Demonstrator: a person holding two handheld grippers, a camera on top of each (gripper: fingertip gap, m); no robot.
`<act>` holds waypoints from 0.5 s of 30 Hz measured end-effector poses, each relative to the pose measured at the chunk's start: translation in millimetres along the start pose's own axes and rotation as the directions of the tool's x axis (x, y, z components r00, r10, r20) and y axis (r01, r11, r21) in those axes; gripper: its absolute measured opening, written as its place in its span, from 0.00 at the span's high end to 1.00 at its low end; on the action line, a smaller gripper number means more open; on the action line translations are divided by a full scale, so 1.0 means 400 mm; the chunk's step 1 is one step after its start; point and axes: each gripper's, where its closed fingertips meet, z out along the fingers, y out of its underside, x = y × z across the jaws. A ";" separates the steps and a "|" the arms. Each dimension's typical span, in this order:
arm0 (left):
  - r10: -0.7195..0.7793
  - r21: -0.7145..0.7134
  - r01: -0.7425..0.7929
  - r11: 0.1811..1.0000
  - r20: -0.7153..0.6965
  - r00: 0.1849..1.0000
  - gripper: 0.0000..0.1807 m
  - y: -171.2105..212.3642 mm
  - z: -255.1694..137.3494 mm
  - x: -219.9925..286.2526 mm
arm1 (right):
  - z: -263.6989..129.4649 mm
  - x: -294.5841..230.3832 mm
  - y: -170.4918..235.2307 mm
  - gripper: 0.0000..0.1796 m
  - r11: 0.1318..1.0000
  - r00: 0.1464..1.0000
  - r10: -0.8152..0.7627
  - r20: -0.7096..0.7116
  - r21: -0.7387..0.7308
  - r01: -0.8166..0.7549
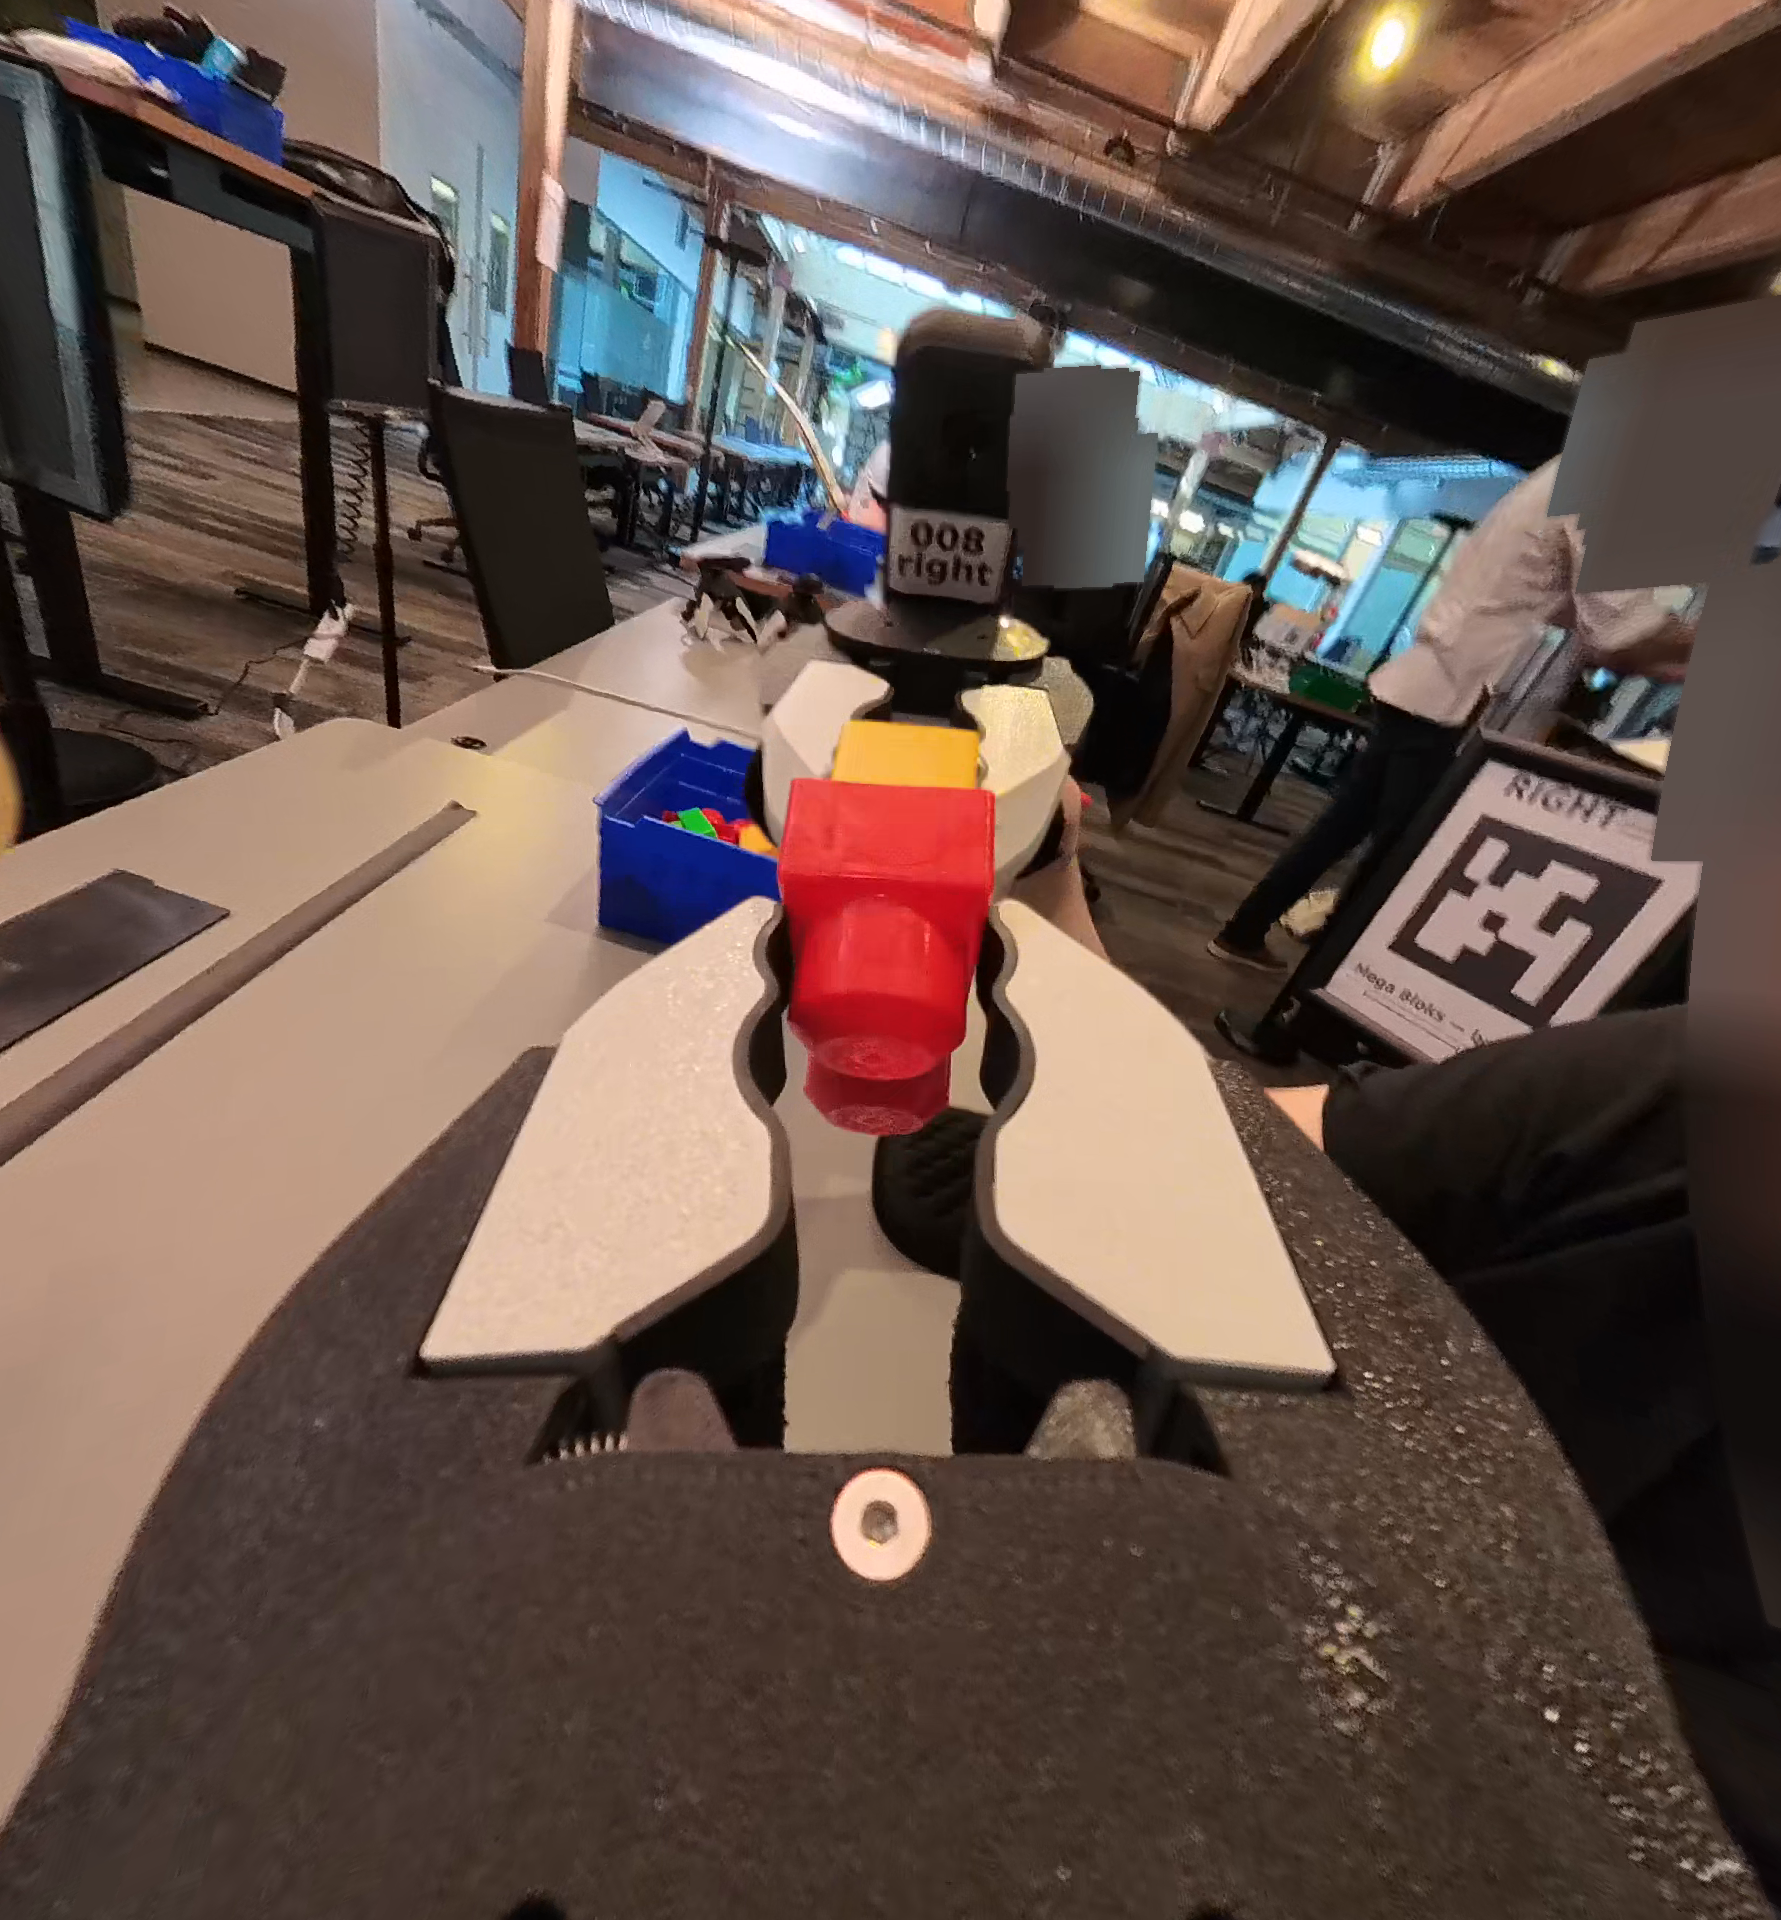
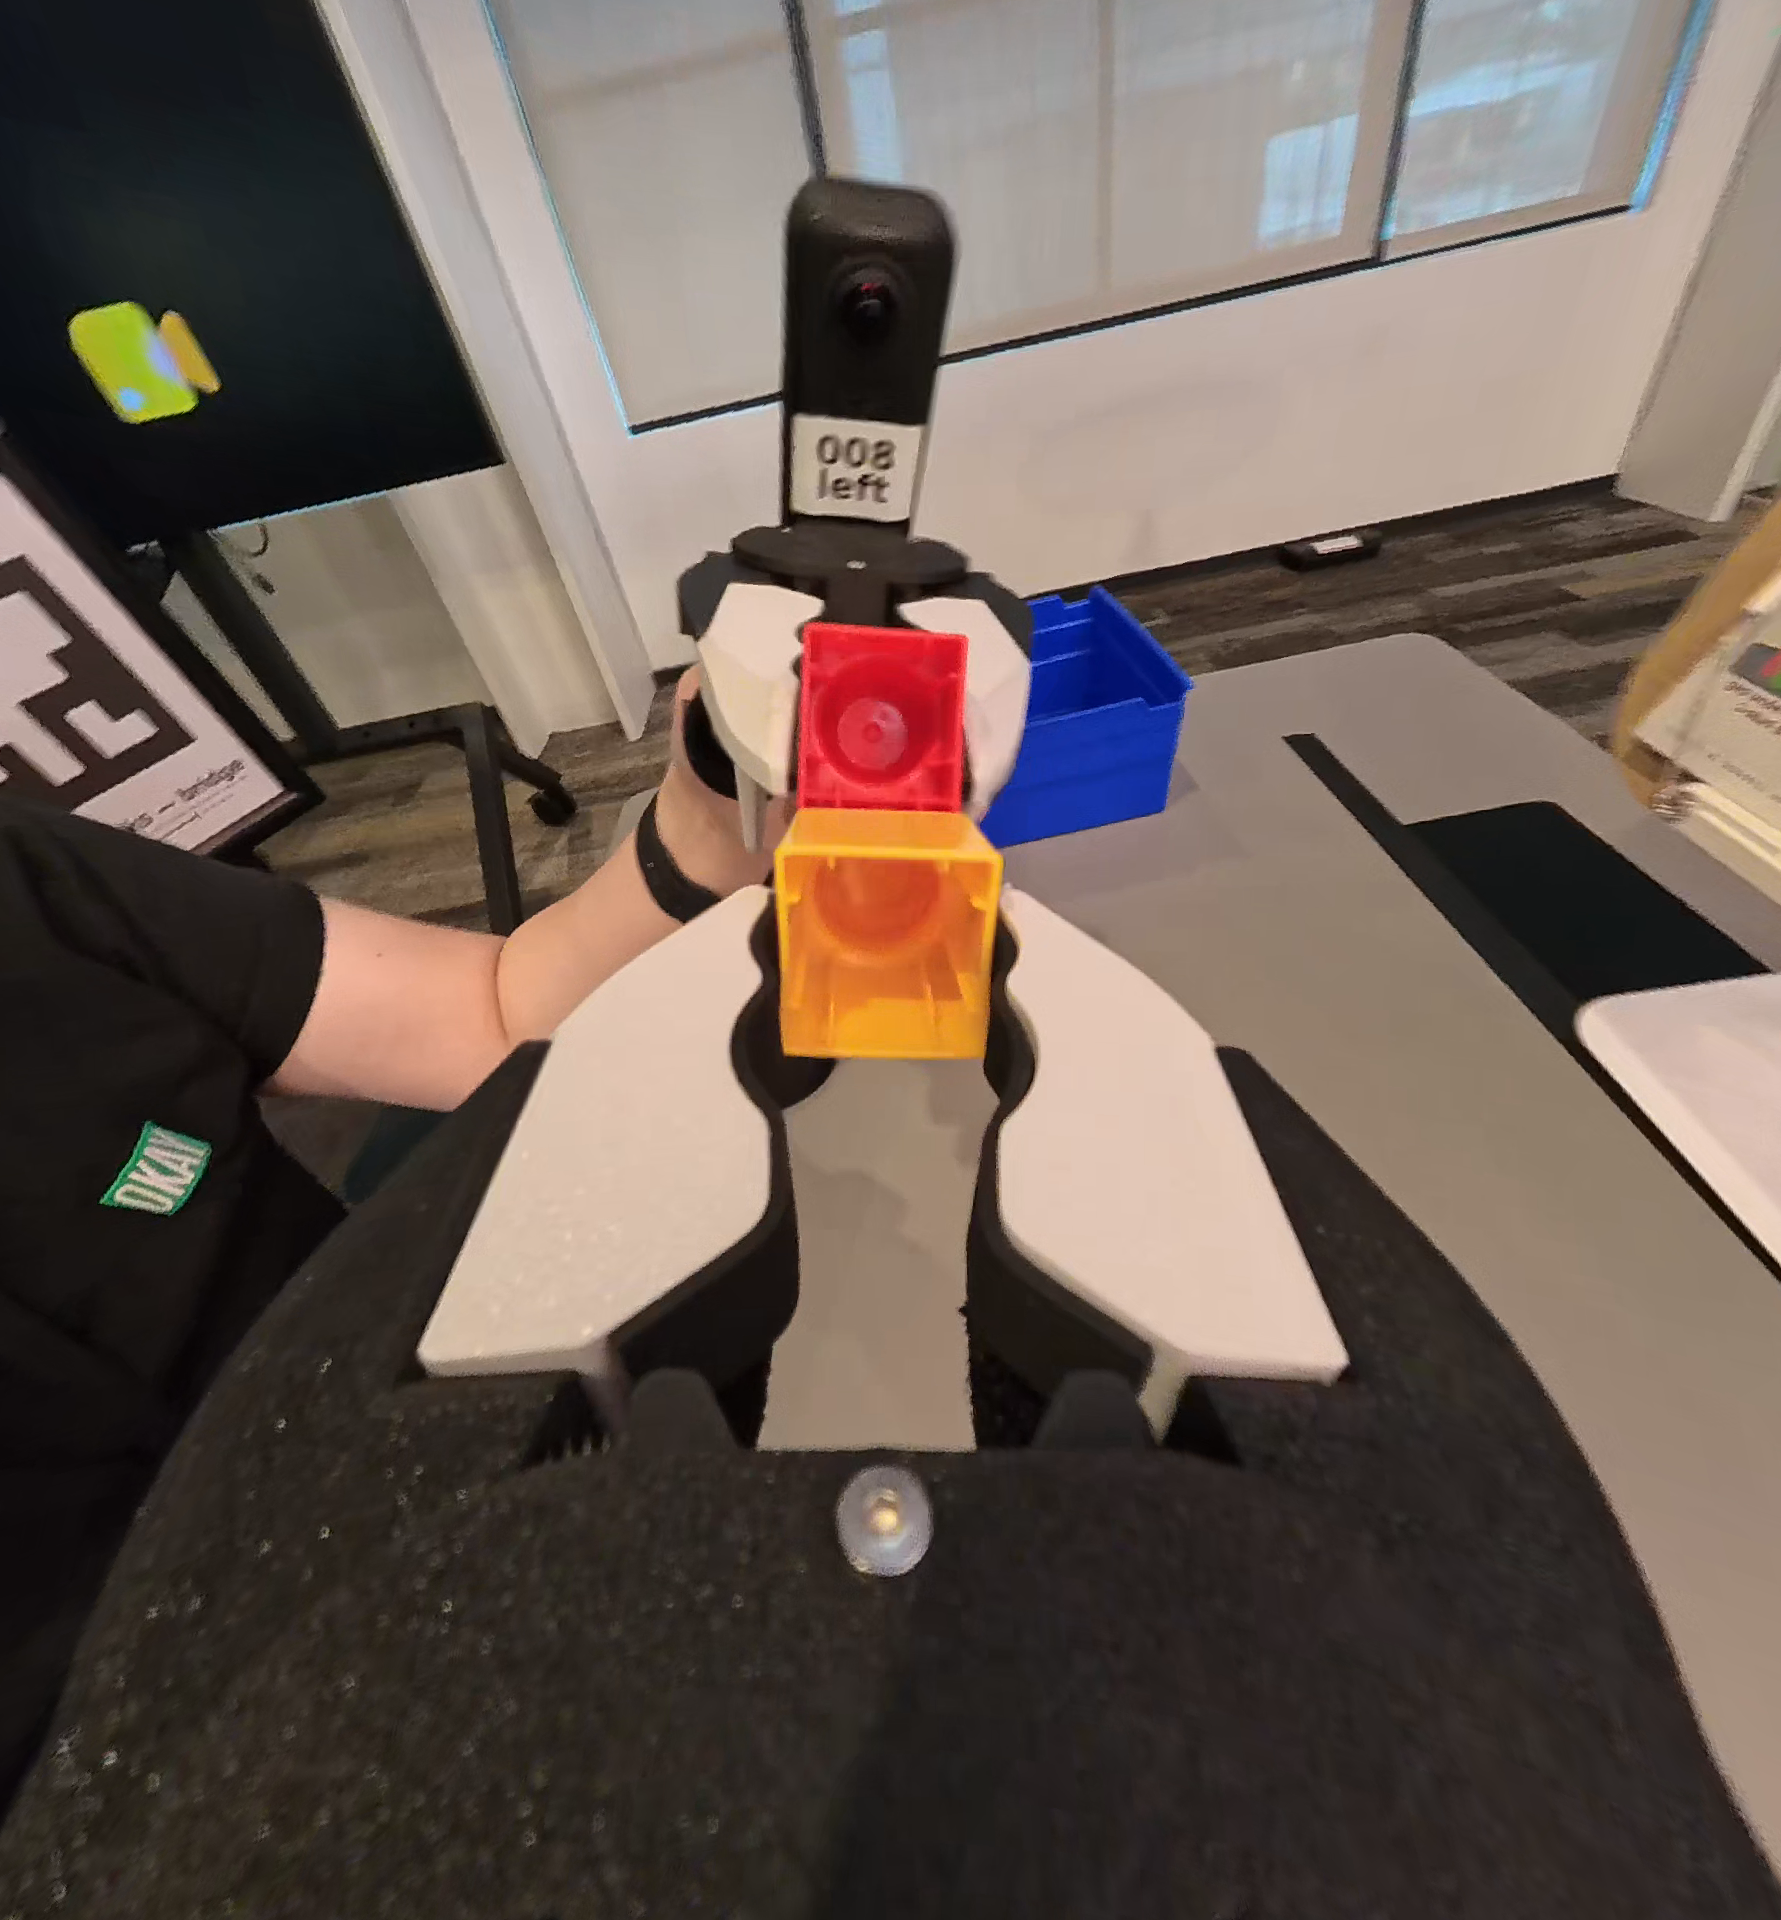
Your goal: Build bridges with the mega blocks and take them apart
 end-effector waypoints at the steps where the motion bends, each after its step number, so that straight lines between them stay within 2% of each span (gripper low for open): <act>1: -0.014 0.046 0.014 0.999 0.011 1.000 0.81 -0.020 -0.021 -0.008 | -0.028 0.013 -0.012 0.80 0.999 1.000 0.011 -0.026 0.033 -0.010; 4: -0.066 0.196 0.073 0.978 -0.040 0.997 0.81 -0.090 -0.133 -0.007 | -0.181 0.060 -0.051 0.80 0.983 0.991 0.071 -0.110 0.175 -0.051; 5: -0.057 0.208 0.059 0.976 -0.016 0.998 0.81 -0.098 -0.164 -0.012 | -0.241 0.079 -0.051 0.80 0.981 0.980 0.081 -0.180 0.189 -0.046; 7: -0.017 0.227 0.006 0.974 0.049 0.999 0.81 -0.111 -0.205 -0.019 | -0.388 0.125 -0.023 0.80 0.990 0.898 0.060 -0.436 0.144 0.003; 9: 0.006 0.238 -0.014 0.971 0.033 0.999 0.81 -0.121 -0.216 0.001 | -0.559 0.140 0.041 0.80 0.997 0.752 0.067 -0.656 0.075 -0.024; 11: 0.017 0.238 -0.019 0.971 0.009 1.000 0.81 -0.123 -0.207 0.016 | -0.742 0.149 0.137 0.80 0.989 0.531 0.127 -0.838 0.068 -0.129; 13: 0.019 0.221 -0.017 0.975 -0.007 1.000 0.81 -0.114 -0.183 0.021 | -0.895 0.151 0.226 0.80 0.964 0.333 0.233 -0.914 0.170 -0.207; 15: -0.001 0.201 0.006 0.980 -0.024 1.000 0.81 -0.100 -0.156 0.017 | -0.979 0.159 0.295 0.80 0.917 0.237 0.370 -0.898 0.312 -0.250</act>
